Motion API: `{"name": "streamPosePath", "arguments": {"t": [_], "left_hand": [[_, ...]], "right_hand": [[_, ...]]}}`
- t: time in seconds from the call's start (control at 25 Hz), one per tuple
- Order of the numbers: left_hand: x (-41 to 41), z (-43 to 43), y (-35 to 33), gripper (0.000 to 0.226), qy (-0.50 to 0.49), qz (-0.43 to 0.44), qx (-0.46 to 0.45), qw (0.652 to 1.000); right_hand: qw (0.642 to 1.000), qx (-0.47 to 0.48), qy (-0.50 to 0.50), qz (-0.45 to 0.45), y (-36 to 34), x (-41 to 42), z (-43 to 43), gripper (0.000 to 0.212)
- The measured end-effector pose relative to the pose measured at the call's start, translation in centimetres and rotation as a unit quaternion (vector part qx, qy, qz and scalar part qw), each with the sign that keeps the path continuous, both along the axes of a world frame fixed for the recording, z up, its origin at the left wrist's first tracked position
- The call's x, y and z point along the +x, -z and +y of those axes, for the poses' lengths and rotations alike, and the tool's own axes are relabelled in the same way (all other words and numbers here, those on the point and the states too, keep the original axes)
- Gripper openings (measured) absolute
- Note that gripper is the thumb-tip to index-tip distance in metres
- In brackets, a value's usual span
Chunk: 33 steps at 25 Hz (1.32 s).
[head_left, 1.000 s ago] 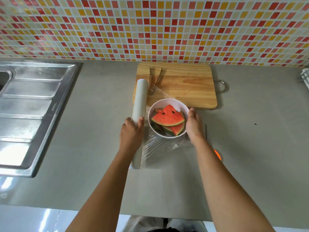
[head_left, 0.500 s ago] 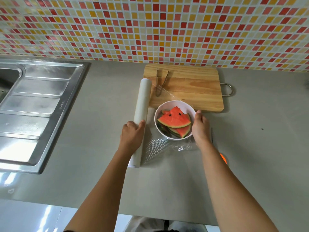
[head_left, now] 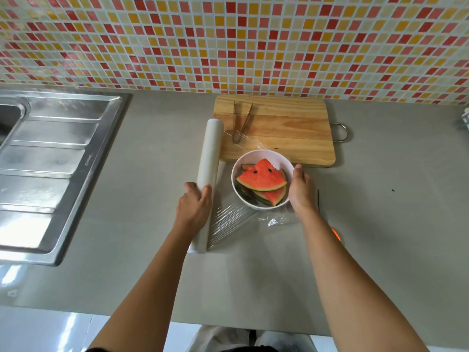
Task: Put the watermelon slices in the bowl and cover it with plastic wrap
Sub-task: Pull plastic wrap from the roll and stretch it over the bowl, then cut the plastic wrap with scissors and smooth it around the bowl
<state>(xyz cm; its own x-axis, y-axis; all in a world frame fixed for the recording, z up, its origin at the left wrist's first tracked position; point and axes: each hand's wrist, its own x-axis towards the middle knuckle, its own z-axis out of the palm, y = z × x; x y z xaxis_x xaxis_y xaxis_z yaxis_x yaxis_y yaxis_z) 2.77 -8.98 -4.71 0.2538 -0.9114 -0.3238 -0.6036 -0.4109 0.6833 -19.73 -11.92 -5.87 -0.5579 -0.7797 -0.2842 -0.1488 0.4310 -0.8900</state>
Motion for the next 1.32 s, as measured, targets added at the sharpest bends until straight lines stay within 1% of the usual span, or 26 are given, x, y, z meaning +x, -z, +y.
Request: {"name": "streamPosePath", "arguments": {"t": [0.08,0.16,0.24,0.32,0.4,0.44,0.64,0.72,0.92,1.0,1.04,1.12,1.16,1.24,1.28,1.32], "left_hand": [[0.1,0.1,0.0,0.026,0.006,0.007,0.0,1.0],[0.0,0.3,-0.1,0.025,0.015,0.015,0.002,1.0],[0.0,0.4,-0.2,0.025,0.021,0.022,0.004,1.0],[0.1,0.4,-0.2,0.025,0.024,0.023,0.004,0.999],[0.2,0.5,-0.2,0.026,0.028,0.027,0.001,0.999],[0.2,0.5,-0.2,0.026,0.031,0.027,-0.001,0.999],[0.5,0.4,0.0,0.029,0.039,0.03,-0.01,0.999],[0.6,0.4,0.1,0.03,0.04,0.034,-0.015,0.998],[0.6,0.5,0.1,0.031,0.039,0.034,-0.016,0.999],[0.7,0.5,0.2,0.031,0.037,0.037,-0.016,0.998],[0.7,0.4,0.2,0.031,0.037,0.039,-0.018,0.998],[0.7,0.4,0.2,0.031,0.037,0.042,-0.02,0.998],[0.8,0.3,0.2,0.031,0.036,0.042,-0.021,0.998],[0.8,0.3,0.2,0.031,0.036,0.044,-0.022,0.998],[0.8,0.4,0.1,0.031,0.036,0.046,-0.022,0.998],[0.7,0.4,0.0,0.031,0.036,0.048,-0.021,0.998]], "right_hand": [[0.999,0.026,-0.017,0.031,-0.4,-0.2,0.2,0.047],[0.999,0.022,-0.021,0.045,-1.0,-0.8,0.7,0.05],[0.999,0.0,-0.004,0.049,-1.5,-1.7,1.8,0.045],[0.995,0.0,0.007,0.102,-1.6,-2.7,3.6,0.035],[0.985,0.033,0.003,0.172,-1.5,-3.5,6.1,0.029],[0.978,0.056,-0.005,0.2,-1.4,-3.7,7.2,0.031],[0.94,0.176,-0.033,0.291,-1.1,-2.9,10.8,0.036],[0.931,0.195,-0.036,0.307,-0.9,-2.4,11.4,0.037],[0.928,0.213,-0.051,0.302,-1.1,-2.2,11.8,0.041],[0.941,0.193,-0.044,0.273,-1.4,-1.6,11.8,0.046],[0.956,0.158,-0.033,0.243,-1.8,-1.3,11.7,0.048],[0.984,0.067,0.003,0.163,-3.1,-0.9,10.9,0.042],[0.994,0.032,0.017,0.107,-3.8,-0.8,10.4,0.039],[0.999,-0.023,0.009,-0.048,-5.4,0.0,9.6,0.043],[0.991,-0.056,-0.014,-0.121,-5.9,0.7,9.4,0.045],[0.981,-0.084,-0.044,-0.167,-6.3,1.4,9.4,0.045]]}}
